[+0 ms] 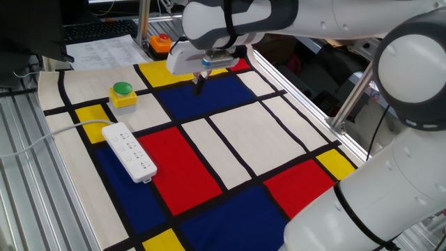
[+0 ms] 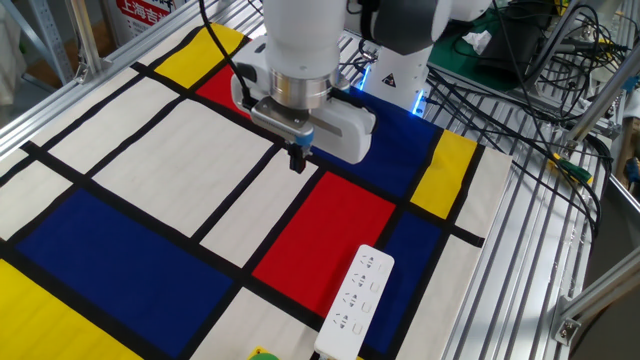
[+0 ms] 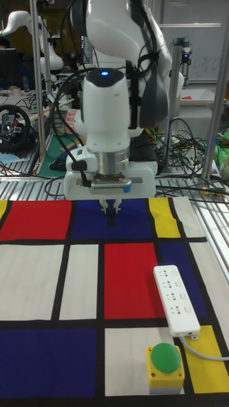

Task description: Turn off the power strip by pressing the button

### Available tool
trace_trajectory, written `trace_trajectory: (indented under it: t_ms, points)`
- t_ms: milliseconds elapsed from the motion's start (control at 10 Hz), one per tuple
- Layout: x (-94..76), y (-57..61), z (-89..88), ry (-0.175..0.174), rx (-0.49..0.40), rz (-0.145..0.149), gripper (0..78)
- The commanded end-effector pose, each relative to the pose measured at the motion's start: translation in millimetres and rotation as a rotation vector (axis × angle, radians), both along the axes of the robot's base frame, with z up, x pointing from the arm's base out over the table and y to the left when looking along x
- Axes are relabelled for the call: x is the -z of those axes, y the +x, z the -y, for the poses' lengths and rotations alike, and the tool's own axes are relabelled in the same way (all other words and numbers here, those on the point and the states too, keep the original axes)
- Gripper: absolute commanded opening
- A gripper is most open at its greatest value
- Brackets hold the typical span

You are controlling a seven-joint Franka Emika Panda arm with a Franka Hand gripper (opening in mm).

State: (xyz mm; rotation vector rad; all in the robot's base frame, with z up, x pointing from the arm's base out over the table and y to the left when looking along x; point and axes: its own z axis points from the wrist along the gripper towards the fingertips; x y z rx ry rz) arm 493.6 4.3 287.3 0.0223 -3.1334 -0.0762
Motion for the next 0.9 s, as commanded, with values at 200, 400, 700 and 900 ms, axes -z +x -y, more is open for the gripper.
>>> trace_trajectory:
  t_ms: [200,400,700,900]
  points:
    - [0.4,-7.2,-14.2,-0.034,0.011,0.003,0.0]
    - [3.5,-15.7,-21.0,-0.035,0.017,0.004,0.0]
    - [5.9,-25.7,-24.4,-0.036,0.032,0.003,0.0]
    - [7.0,-26.5,-28.2,-0.040,0.054,0.008,0.0]
